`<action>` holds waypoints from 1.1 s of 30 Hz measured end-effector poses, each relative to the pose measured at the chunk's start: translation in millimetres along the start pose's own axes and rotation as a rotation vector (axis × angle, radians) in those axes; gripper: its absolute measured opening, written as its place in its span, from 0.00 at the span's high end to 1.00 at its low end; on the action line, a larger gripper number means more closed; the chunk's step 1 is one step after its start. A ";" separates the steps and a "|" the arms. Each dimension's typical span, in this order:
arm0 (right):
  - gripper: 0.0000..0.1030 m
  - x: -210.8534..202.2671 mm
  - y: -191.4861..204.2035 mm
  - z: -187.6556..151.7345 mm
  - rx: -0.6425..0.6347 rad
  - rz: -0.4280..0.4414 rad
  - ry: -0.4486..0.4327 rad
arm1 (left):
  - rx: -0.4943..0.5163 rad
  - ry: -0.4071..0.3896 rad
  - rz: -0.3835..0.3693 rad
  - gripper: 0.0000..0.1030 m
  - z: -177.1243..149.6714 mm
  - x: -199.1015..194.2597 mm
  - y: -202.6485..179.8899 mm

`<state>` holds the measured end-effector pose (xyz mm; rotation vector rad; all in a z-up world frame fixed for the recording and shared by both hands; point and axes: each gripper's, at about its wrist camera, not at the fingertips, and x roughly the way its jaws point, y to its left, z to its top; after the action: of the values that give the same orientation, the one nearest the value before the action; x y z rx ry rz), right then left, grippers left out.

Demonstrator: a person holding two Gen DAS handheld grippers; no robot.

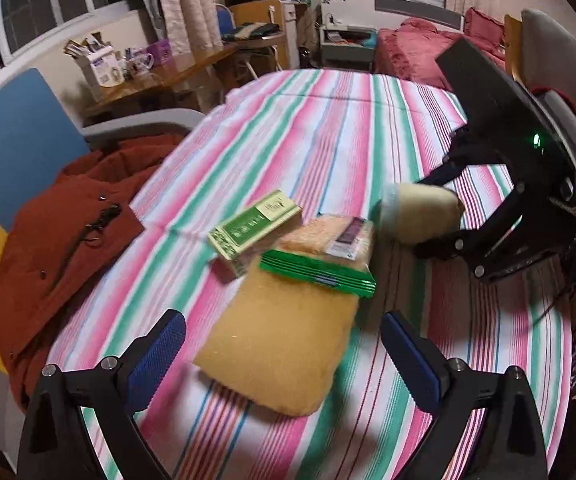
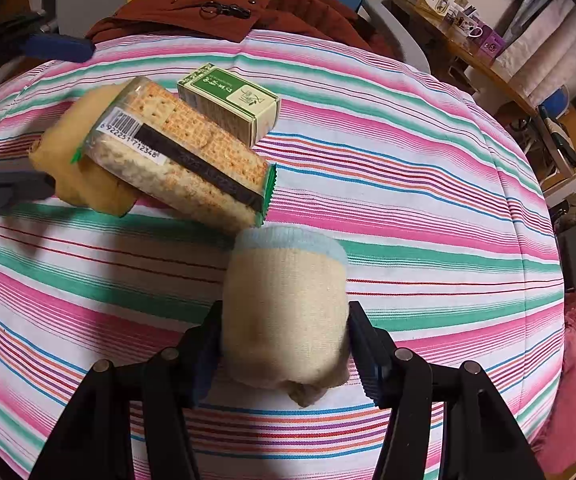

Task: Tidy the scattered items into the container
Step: 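Grasp the yellow sponge with the left tool while the right tool holds the sock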

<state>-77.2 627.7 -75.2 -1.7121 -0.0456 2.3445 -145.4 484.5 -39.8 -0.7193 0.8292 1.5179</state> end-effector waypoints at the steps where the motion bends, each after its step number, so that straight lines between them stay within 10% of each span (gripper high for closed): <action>1: 0.42 -0.5 0.1 -0.3 0.002 -0.001 0.000 | -0.008 0.007 -0.005 0.07 -0.3 3.1 -0.6; 8: 0.41 0.1 -0.6 -0.2 0.012 -0.003 0.000 | -0.122 0.003 -0.014 0.24 -7.9 2.5 4.1; 24: 0.39 1.0 -3.0 -0.9 0.029 0.020 -0.001 | -0.148 0.014 0.011 0.20 -3.6 15.2 7.6; 33: 0.44 -1.6 1.1 0.0 -0.008 0.007 -0.021 | -0.220 0.013 0.087 0.38 -18.3 -9.5 -0.4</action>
<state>-77.0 626.3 -73.9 -1.6945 -0.0535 2.3700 -144.3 464.0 -42.2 -0.8636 0.7179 1.7021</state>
